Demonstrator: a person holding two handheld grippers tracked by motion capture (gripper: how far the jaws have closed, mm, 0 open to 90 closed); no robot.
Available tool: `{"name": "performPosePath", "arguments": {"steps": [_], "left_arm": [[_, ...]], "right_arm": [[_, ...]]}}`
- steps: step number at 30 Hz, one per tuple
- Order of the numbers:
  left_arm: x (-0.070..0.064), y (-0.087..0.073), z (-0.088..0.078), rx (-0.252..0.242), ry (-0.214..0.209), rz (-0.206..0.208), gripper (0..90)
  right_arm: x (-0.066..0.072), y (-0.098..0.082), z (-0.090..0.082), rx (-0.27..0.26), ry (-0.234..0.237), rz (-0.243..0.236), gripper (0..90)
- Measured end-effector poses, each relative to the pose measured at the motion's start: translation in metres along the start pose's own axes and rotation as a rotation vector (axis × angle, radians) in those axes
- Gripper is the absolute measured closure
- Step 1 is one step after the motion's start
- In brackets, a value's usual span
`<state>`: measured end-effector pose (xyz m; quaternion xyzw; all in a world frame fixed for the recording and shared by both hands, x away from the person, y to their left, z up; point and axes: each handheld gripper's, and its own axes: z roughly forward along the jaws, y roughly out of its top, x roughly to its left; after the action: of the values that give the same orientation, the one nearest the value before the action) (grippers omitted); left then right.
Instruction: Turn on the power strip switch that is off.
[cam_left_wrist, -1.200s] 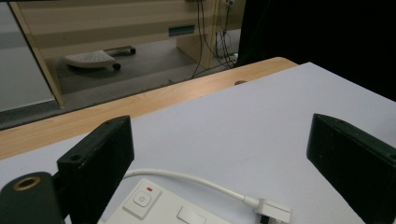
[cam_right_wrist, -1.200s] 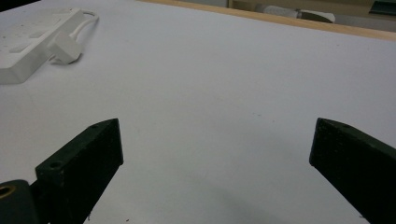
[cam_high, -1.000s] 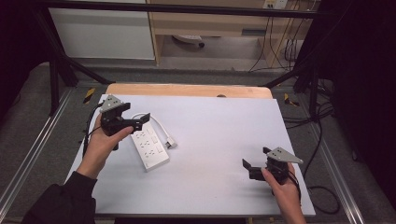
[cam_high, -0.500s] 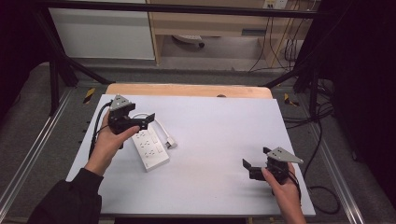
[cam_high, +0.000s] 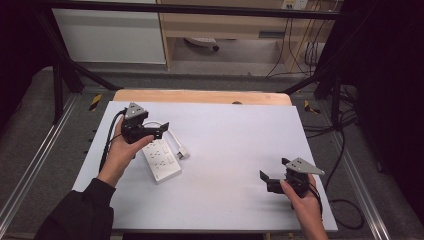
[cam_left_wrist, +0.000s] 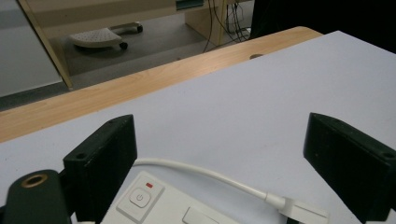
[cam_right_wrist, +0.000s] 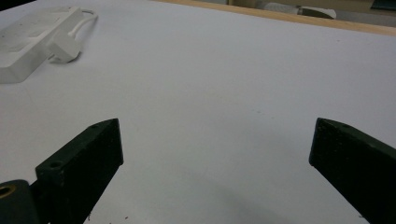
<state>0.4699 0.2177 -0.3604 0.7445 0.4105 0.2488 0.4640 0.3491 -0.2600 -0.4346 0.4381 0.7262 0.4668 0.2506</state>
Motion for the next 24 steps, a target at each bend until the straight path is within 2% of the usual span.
{"name": "performPosePath", "arguments": {"steps": [6, 11, 17, 24], "left_arm": [[0.002, -0.005, 0.006, 0.020, 0.007, 0.004, 12.8], [0.001, -0.009, 0.011, 0.046, 0.000, 0.006, 14.5], [-0.002, -0.013, 0.016, 0.053, -0.012, 0.009, 16.4], [0.000, -0.015, 0.019, 0.068, 0.010, 0.012, 21.9]], "right_arm": [[0.000, 0.000, 0.000, 0.002, 0.001, 0.000, 3.4], [0.000, 0.000, 0.000, 0.001, -0.001, -0.001, 3.5], [0.000, 0.000, 0.000, 0.001, -0.001, 0.000, 3.4], [-0.001, 0.000, 0.000, 0.001, -0.001, -0.001, 3.4]]}}
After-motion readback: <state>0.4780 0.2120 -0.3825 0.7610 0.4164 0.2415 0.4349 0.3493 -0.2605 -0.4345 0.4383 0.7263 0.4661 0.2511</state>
